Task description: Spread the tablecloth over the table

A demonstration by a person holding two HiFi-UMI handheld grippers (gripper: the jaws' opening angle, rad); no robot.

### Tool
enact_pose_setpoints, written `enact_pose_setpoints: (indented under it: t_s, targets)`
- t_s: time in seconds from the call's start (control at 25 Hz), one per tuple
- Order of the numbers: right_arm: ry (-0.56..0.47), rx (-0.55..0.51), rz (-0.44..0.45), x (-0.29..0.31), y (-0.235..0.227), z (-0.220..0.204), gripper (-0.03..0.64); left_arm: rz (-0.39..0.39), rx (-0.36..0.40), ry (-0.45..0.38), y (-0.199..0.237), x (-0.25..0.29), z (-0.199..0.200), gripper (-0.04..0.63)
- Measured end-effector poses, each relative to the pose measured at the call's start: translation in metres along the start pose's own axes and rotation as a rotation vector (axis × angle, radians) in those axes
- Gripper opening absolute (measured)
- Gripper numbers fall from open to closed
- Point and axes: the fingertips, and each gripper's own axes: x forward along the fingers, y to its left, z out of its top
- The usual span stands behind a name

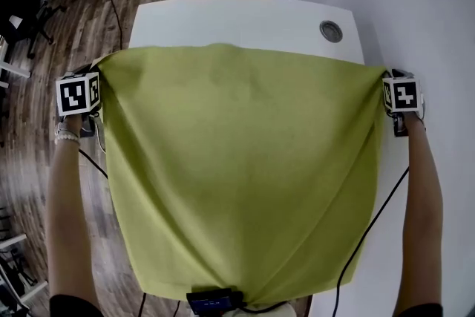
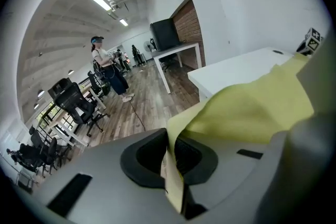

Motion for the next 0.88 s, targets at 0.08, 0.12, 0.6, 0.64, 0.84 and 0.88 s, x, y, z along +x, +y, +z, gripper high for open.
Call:
enact_pose_setpoints:
  t_s: [0.08, 0.12, 0.6, 0.64, 0.84, 0.88]
  targets:
    - [-0.018, 0.061, 0.059, -0.002, 0.0, 0.0, 0.176, -0.026, 0.017, 0.021, 0.0, -0.005, -0.008, 0.02]
    - [-0.027, 0.085, 0.084, -0.003, -0.001, -0.001, 0.19, -0.034, 0.026, 0.032, 0.0, -0.009, -0.011, 0.041]
    - [-0.209, 0.353, 0.309, -0.103, 0.024, -0.055, 0.229, -0.201, -0.17, -0.033, -0.022, -0.124, -0.067, 0.19]
    - [-0.22, 0.372, 0.329, -0.112, 0.031, -0.064, 0.229, -0.21, -0.189, -0.038, -0.026, -0.137, -0.077, 0.192]
    - [-0.243, 0.431, 0.402, -0.163, 0.063, -0.116, 0.229, -0.265, -0.286, -0.045, -0.06, -0.198, -0.133, 0.199]
    - [-0.243, 0.435, 0.417, -0.174, 0.069, -0.125, 0.229, -0.276, -0.299, -0.039, -0.068, -0.21, -0.145, 0.202]
